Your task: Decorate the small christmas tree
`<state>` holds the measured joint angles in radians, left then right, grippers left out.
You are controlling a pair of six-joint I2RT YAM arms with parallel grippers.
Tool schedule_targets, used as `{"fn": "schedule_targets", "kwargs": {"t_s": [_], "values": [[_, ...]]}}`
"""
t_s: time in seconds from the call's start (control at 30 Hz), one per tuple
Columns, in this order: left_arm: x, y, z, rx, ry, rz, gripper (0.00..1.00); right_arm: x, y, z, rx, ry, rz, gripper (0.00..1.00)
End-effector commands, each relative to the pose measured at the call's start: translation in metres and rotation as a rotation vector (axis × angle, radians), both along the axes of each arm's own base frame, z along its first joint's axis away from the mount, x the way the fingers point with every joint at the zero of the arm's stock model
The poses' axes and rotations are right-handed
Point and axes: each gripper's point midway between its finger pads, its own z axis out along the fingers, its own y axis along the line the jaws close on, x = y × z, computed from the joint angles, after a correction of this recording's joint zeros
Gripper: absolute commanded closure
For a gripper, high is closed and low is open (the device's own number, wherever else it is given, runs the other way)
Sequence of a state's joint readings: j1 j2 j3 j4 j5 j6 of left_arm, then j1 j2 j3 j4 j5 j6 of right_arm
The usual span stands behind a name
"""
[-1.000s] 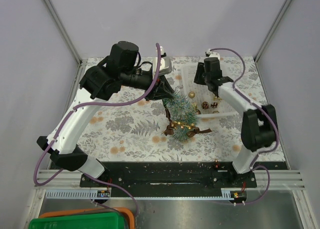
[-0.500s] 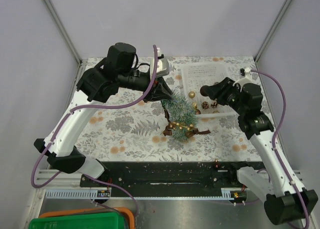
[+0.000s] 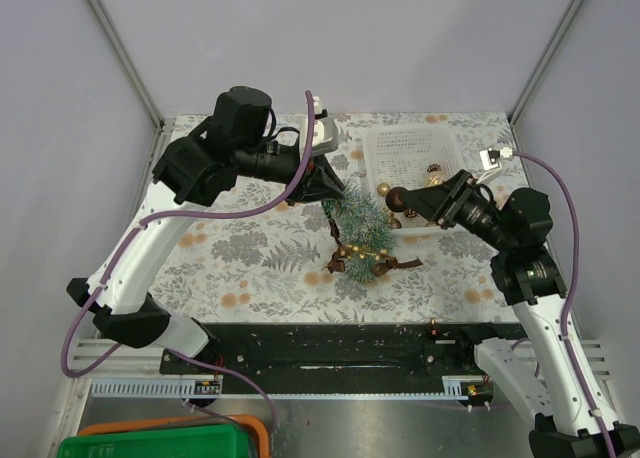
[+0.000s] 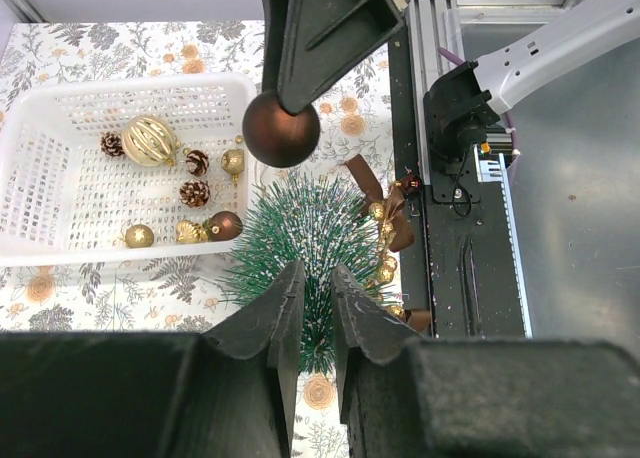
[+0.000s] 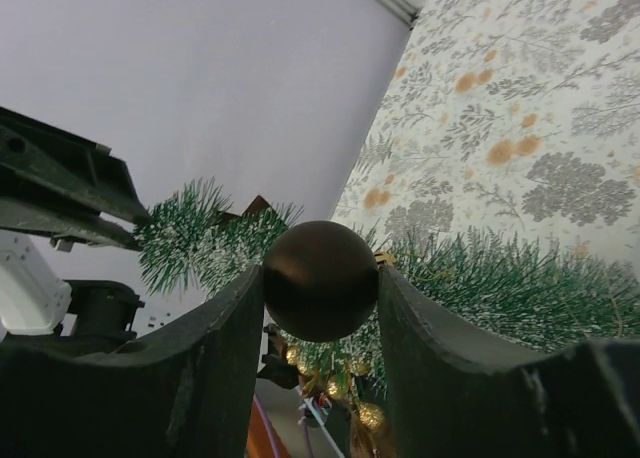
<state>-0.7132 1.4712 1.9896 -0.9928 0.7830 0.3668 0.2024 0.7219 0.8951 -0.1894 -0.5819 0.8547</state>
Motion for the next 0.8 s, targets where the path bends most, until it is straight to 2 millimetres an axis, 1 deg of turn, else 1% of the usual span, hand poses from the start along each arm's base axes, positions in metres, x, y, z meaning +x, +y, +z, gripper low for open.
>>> {"fn": "schedule_targets", "kwargs": {"t_s": [0.0, 0.07, 0.23, 0.3, 0.33, 0.53, 0.77], "values": [[-0.005, 0.001, 0.019, -0.058, -0.048, -0.023, 0.80, -0.022, 0.010, 0.016, 0.067, -0.034, 0.110, 0.62], [-0.005, 0.000, 0.019, -0.059, -0.043, -0.026, 0.80, -0.024, 0.011, 0.017, 0.080, -0.033, 0.117, 0.62], [-0.004, -0.002, 0.019, -0.060, -0.039, -0.031, 0.80, -0.028, 0.013, 0.028, 0.119, -0.060, 0.140, 0.63], [-0.003, -0.002, 0.019, -0.060, -0.039, -0.030, 0.81, -0.028, 0.014, 0.026, 0.129, -0.045, 0.149, 0.63], [-0.003, -0.002, 0.019, -0.059, -0.038, -0.030, 0.81, -0.028, 0.014, 0.031, 0.136, -0.071, 0.151, 0.64], [-0.004, -0.002, 0.019, -0.059, -0.038, -0.031, 0.81, -0.031, 0.016, 0.028, 0.151, -0.055, 0.174, 0.65], [-0.004, -0.003, 0.020, -0.063, -0.037, -0.036, 0.82, -0.039, 0.017, 0.029, 0.146, -0.051, 0.198, 0.65]]}}
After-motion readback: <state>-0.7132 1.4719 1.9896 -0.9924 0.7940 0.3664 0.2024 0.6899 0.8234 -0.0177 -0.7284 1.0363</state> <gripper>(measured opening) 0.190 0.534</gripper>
